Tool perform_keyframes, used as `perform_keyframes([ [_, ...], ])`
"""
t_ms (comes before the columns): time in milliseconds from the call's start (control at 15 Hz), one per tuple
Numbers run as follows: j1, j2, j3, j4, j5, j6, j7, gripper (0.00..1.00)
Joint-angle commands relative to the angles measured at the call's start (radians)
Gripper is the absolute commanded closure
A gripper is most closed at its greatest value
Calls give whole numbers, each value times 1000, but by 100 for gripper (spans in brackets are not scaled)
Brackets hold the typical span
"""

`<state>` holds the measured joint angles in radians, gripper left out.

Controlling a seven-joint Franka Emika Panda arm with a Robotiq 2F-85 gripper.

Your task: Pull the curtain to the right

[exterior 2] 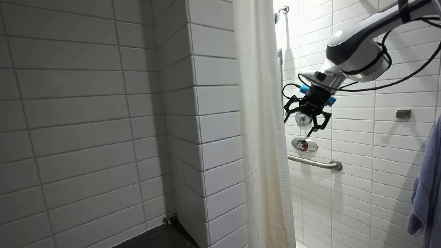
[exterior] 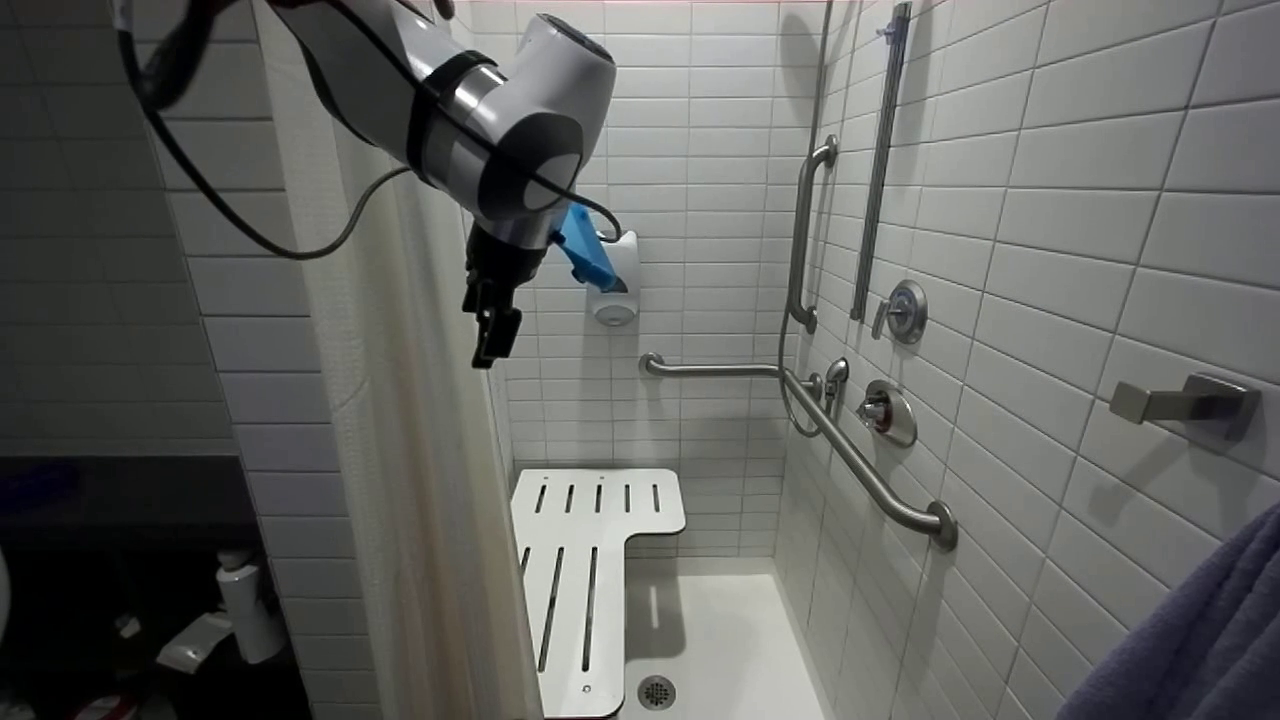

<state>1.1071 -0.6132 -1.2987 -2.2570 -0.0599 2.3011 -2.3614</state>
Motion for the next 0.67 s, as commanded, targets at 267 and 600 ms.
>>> perform_keyframes([
  [267,-40,119,42,-8,57,132,-50,0],
  [600,10,24,37,-9,295,143,-14,0],
])
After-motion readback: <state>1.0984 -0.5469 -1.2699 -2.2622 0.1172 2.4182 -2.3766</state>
